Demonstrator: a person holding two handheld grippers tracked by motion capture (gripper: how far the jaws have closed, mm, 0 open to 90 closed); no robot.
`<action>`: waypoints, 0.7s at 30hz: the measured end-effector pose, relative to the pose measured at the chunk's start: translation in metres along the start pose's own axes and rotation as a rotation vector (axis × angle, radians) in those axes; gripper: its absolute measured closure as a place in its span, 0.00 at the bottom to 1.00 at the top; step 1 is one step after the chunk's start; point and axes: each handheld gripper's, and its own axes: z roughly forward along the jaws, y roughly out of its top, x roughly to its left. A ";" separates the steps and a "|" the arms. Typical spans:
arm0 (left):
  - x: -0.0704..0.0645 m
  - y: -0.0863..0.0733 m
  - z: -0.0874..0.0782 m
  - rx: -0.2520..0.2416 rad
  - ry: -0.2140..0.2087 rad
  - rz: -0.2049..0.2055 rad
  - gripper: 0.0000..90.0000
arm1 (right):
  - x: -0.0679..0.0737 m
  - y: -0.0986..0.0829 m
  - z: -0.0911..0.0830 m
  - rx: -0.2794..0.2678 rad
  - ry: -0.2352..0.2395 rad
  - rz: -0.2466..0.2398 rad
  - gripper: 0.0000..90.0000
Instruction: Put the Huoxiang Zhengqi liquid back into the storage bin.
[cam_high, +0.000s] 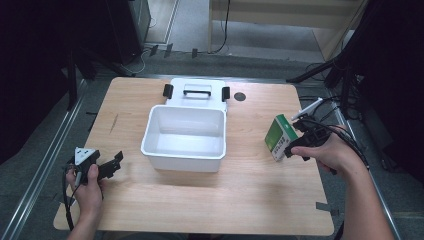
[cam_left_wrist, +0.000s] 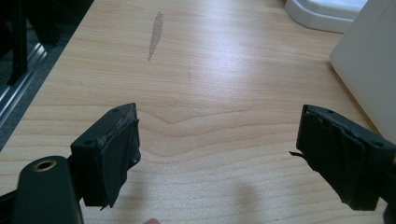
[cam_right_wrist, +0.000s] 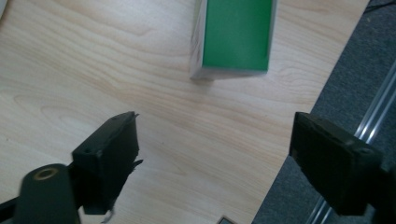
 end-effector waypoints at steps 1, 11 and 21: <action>0.000 0.000 0.000 0.001 0.000 0.000 0.16 | 0.000 0.004 -0.001 0.005 -0.005 0.004 0.21; 0.000 0.000 0.000 0.002 0.000 0.000 0.16 | 0.002 0.042 0.004 0.033 0.004 0.062 0.33; 0.000 0.000 0.000 0.002 -0.001 -0.001 0.16 | -0.002 0.070 0.017 0.027 0.023 0.163 0.48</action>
